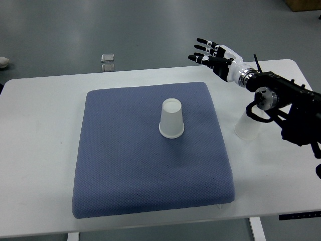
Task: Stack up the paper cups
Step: 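Move the right hand from rest toward the loose white paper cup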
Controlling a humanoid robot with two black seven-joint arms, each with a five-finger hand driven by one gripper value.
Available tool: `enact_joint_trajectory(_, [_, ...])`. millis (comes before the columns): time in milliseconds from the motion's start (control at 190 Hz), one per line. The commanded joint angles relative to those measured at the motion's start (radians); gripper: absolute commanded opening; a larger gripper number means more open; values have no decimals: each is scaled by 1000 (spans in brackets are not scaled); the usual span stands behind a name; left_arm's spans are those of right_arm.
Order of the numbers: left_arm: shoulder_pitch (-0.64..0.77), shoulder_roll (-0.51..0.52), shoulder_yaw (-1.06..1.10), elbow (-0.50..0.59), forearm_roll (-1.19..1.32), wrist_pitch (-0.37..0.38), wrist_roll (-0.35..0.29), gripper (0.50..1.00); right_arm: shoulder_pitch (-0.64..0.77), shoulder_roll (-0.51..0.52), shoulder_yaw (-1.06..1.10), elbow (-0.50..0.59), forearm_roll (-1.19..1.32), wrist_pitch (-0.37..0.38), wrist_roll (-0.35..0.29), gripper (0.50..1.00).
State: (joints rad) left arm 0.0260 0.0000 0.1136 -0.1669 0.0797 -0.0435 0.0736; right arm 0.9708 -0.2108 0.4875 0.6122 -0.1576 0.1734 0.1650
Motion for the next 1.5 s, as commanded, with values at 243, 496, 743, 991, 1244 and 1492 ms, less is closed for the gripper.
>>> enact_joint_trajectory(243, [6,0,1,3,0,-1,0,1000,14,-4,-3,1,-8,2,4,915])
enact_joint_trajectory(496, [-3,0,3,12,0,11,0,1000,34,-35,-24,8,-22,28,76,915])
enact_joint_trajectory(743, [-3,0,4,12,0,11,0,1000,55,-217,-33,24,-235,175,108,917])
enact_joint_trajectory(991, [-3,0,3,12,0,11,0,1000,106,-377,-99,35,-574,364,125,917])
enact_joint_trajectory(1244, [-3,0,3,12,0,11,0,1000,103,-516,-109,251,-965,373,242,915])
enact_joint_trajectory(1492, [-3,0,3,12,0,11,0,1000,115,-565,-221,347,-1109,362,242,915])
